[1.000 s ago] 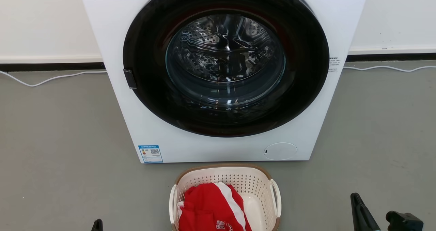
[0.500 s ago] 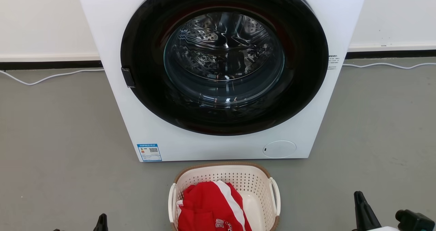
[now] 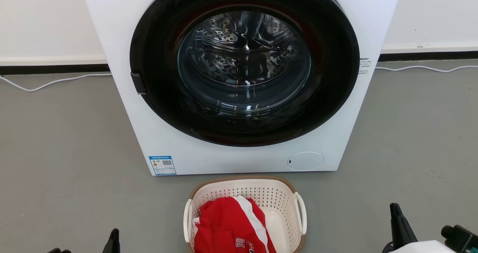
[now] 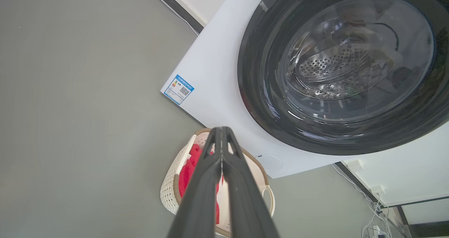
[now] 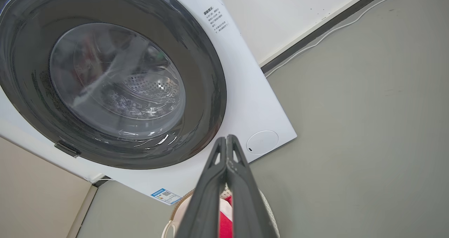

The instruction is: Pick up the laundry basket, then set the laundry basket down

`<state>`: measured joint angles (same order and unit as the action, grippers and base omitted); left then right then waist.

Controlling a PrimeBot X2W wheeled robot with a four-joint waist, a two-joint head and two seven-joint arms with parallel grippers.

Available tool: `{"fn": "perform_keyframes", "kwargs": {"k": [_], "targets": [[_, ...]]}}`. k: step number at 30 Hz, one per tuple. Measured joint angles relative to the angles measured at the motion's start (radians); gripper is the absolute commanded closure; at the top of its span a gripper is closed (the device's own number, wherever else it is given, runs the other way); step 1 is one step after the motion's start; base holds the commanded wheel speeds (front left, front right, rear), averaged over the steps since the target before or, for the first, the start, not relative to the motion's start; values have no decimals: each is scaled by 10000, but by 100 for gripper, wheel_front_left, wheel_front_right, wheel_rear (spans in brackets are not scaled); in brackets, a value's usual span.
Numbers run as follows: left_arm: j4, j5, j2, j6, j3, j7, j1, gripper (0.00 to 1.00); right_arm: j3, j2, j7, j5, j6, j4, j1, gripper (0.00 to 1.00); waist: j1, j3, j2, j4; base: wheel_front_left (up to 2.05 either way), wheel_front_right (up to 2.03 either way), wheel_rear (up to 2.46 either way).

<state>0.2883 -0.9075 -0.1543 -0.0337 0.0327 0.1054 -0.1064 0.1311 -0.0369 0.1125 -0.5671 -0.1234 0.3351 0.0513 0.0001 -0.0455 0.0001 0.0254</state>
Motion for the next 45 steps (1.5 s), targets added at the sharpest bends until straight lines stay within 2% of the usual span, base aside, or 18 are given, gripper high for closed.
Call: {"fn": "perform_keyframes", "kwargs": {"k": [45], "targets": [[-73,-4107,633,882,-665,-1279,948,100,10,-4,-1264,-6117,0,-328,-571,100,-1,291,0,-153,0,0,0]]}}
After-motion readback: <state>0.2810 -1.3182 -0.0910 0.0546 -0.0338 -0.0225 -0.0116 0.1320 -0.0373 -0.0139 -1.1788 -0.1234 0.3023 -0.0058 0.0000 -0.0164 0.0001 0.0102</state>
